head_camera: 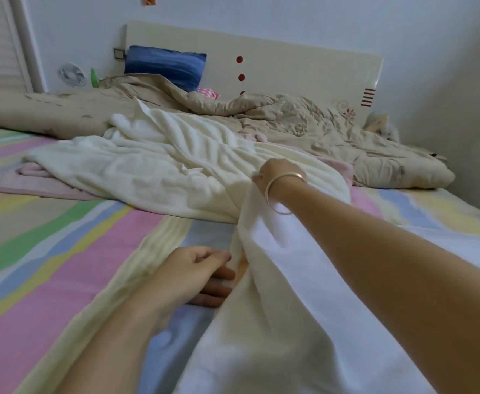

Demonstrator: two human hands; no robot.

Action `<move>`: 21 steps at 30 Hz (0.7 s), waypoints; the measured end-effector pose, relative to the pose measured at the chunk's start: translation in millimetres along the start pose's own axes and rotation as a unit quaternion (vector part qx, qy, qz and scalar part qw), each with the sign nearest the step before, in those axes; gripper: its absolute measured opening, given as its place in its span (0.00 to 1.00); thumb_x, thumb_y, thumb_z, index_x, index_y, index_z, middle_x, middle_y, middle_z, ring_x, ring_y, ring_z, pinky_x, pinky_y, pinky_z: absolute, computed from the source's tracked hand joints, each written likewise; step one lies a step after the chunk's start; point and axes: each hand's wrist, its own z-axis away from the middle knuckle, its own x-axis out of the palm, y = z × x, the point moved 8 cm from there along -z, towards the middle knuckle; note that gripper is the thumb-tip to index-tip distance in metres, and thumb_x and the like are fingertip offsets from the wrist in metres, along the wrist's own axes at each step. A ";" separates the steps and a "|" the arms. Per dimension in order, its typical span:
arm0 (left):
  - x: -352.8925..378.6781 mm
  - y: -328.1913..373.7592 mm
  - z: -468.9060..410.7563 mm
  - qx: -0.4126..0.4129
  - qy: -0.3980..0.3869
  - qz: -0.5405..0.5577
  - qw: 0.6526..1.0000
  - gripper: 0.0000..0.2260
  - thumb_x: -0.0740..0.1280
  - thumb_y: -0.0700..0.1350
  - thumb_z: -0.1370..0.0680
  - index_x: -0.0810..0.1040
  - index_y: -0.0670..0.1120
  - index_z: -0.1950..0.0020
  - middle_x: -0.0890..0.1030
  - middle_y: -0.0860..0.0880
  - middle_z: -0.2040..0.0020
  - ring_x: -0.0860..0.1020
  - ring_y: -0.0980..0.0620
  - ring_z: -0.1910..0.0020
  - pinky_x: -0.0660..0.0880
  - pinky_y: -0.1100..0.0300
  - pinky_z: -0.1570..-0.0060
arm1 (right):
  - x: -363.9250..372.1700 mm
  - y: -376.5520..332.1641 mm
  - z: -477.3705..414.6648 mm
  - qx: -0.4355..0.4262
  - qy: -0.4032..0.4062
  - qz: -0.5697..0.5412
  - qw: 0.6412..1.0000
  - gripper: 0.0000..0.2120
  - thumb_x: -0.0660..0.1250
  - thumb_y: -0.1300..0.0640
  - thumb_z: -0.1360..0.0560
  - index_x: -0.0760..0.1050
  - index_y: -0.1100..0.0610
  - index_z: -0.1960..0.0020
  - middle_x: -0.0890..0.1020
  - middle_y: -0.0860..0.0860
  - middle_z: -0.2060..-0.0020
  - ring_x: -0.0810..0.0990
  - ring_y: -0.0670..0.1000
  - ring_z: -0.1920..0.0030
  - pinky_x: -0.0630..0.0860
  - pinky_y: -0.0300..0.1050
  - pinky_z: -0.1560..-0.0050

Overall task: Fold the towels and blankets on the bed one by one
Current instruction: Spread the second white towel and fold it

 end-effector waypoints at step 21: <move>-20.2 -12.5 -5.3 -0.012 0.038 -0.203 0.978 0.07 0.68 0.43 0.24 0.85 0.43 0.59 0.85 0.49 0.63 0.84 0.48 0.59 0.80 0.49 0.50 | 39.2 -12.7 -50.9 -0.020 0.040 -0.107 0.993 0.21 0.59 0.58 0.23 0.64 0.53 0.31 0.63 0.56 0.32 0.60 0.58 0.32 0.58 0.50 0.31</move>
